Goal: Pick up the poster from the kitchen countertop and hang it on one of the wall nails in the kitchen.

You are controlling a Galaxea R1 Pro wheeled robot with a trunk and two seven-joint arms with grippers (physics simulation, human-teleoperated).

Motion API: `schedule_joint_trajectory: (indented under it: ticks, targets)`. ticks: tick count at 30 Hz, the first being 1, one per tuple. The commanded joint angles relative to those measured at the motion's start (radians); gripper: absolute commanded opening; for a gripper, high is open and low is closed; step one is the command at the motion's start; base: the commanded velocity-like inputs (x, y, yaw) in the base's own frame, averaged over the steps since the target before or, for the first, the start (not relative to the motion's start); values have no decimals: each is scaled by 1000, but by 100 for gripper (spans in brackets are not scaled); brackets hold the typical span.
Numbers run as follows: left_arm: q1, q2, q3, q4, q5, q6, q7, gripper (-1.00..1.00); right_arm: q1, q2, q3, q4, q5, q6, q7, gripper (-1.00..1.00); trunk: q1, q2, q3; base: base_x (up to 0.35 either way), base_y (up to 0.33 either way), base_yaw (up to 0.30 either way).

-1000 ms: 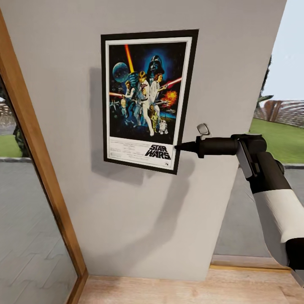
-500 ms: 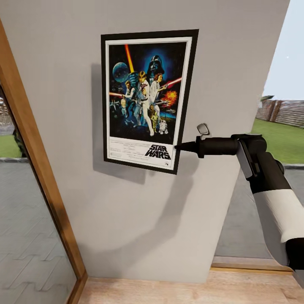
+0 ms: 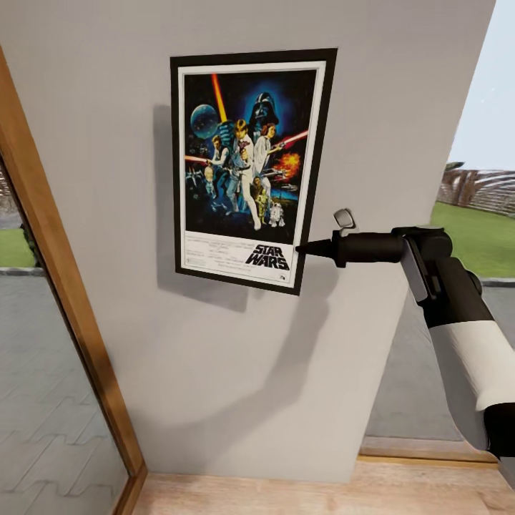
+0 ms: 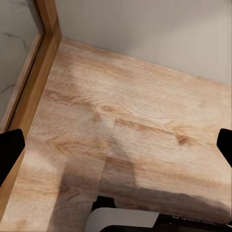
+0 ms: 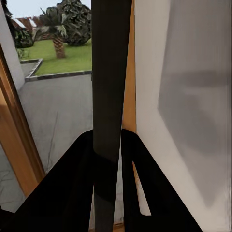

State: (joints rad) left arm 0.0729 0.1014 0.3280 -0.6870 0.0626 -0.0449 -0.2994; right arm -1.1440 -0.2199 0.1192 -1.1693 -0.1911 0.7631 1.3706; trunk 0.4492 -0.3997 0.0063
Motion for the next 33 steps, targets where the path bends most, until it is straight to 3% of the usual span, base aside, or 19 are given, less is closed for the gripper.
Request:
schedule_joint_trajectory:
  ticks: [1, 7, 33]
  targets:
    - [0, 0, 2, 0, 6, 0, -6, 100, 0, -1, 2, 0, -8, 12, 1, -100, 1, 0, 0, 261, 0, 0]
    - [0, 0, 2, 0, 6, 0, -6, 100, 0, -1, 2, 0, -8, 12, 1, -100, 1, 0, 0, 215, 0, 0]
    - [1, 0, 2, 0, 6, 0, -6, 100, 0, -1, 2, -7, -8, 12, 1, -100, 1, 0, 0, 63, 0, 0]
